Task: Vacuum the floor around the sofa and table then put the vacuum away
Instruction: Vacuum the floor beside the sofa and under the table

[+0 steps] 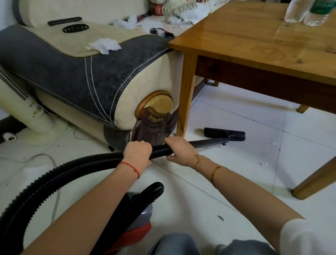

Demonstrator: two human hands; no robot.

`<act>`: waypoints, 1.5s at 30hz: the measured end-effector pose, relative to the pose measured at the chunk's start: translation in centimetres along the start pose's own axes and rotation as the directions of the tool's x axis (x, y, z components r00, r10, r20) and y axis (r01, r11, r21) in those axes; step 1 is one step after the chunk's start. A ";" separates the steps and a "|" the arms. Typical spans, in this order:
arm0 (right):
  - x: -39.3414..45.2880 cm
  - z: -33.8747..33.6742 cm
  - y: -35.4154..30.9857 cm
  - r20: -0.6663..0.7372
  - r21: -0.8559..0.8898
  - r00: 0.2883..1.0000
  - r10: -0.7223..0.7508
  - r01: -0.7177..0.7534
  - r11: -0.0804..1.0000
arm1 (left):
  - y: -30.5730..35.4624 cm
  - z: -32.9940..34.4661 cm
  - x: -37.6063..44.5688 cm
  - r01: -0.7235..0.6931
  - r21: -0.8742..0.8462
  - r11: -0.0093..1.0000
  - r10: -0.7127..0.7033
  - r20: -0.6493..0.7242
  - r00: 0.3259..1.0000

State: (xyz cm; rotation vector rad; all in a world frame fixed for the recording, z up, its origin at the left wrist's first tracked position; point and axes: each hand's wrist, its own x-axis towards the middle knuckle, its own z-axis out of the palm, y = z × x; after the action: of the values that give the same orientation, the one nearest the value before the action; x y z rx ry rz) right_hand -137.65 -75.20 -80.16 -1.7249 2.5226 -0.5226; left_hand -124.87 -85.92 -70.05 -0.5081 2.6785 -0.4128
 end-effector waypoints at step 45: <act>-2.7 2.1 14.7 -0.269 0.176 0.959 0.089 -0.042 0.983 | 12.8 1.3 10.0 -0.021 0.029 0.999 0.030 -0.384 0.923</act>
State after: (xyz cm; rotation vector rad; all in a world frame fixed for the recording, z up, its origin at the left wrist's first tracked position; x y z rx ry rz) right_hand -149.39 -68.44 -86.92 -1.6005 2.6093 -1.0055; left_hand -136.62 -78.83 -78.78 -0.4190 3.0484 -0.5907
